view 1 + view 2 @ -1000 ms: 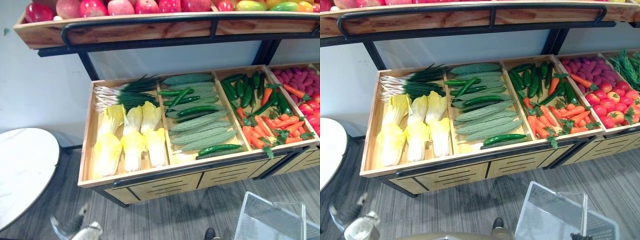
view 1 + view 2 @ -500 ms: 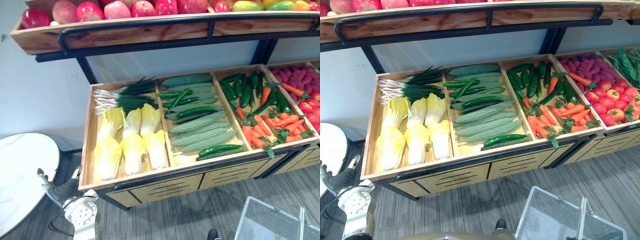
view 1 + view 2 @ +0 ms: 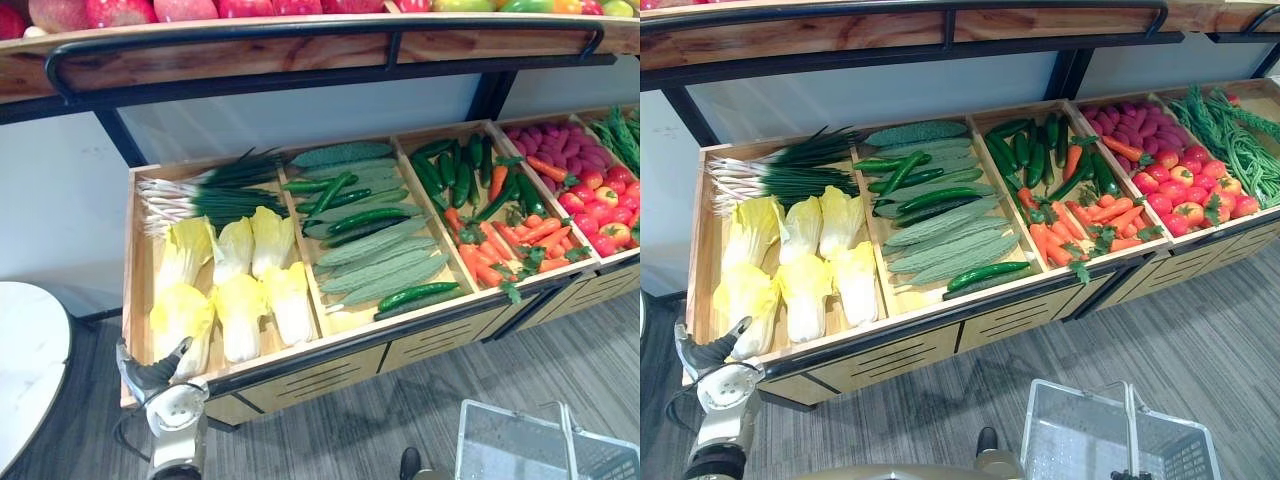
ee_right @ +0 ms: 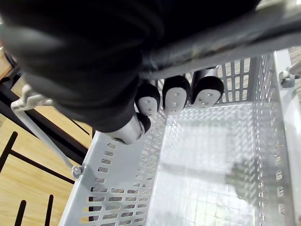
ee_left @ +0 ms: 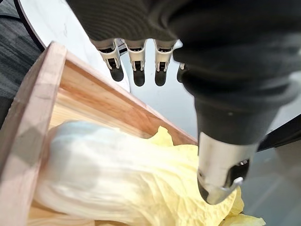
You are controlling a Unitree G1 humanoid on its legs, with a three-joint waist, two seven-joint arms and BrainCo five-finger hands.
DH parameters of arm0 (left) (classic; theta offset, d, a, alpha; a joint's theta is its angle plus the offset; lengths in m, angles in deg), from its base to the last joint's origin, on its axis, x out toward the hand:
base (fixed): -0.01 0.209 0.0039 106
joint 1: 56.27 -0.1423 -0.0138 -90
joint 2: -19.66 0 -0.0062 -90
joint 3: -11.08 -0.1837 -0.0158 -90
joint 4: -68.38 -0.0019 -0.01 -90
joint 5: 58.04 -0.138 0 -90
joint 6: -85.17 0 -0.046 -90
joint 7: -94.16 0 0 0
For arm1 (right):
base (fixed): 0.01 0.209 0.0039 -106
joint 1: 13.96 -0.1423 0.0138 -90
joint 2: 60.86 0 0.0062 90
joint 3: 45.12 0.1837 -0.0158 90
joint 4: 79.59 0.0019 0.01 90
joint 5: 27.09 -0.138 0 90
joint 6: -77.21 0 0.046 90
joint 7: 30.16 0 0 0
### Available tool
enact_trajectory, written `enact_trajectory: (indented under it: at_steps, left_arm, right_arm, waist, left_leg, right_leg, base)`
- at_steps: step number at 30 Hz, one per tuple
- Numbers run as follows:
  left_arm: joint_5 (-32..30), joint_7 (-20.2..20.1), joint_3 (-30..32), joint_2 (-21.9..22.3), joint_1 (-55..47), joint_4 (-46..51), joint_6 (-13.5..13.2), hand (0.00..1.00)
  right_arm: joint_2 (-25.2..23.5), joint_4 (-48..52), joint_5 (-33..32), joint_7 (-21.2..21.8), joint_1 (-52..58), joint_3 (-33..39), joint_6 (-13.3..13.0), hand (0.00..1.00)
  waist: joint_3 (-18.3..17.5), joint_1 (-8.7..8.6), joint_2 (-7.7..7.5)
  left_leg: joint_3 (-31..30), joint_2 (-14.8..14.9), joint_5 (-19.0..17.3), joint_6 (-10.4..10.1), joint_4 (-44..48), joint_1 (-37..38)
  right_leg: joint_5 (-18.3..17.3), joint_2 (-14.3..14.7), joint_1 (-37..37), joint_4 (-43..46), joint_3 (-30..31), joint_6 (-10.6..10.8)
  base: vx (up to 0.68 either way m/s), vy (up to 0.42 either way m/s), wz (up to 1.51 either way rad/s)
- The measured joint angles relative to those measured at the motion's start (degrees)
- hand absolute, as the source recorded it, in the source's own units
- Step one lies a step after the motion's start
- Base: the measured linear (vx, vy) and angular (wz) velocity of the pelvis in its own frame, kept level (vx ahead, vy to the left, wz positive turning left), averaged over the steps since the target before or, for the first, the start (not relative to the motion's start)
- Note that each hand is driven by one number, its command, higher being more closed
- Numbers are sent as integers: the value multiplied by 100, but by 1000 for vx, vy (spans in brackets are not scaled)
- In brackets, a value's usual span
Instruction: Pick vegetable in the basket
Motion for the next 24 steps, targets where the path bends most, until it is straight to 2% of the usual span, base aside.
enact_trajectory:
  at_steps: [8,17,20,24]
  left_arm:
    - [0,-37,11,-49,70,-204,144,0]
    - [-8,-267,14,-387,584,-567,922,0]
    - [-6,-329,17,-639,892,-813,1091,0]
    - [-5,-330,21,-817,1241,-966,1125,0]
  right_arm:
    - [2,1,3,-67,0,-218,-110,100]
    - [3,10,-1,-137,-39,-464,-170,100]
    - [7,20,-2,-141,-154,-560,-182,100]
    - [20,32,-3,-143,-265,-609,-200,100]
  waist:
    - [36,9,-21]
    - [317,14,-65]
    - [407,11,-73]
    - [590,13,-63]
  left_leg:
    - [112,18,-92,-5,166,-32]
    - [142,14,-93,-7,197,-102]
    - [147,0,-86,-2,221,-248]
    - [202,3,-88,-4,222,-247]
  right_leg:
    - [-1,-20,-75,80,117,-1]
    - [-1,-41,-181,127,155,0]
    - [5,-59,-342,163,175,5]
    - [27,-51,-370,167,222,-3]
  base:
    - [-51,-17,-8]
    - [-22,-11,-2]
    - [0,0,0]
    - [9,-5,-4]
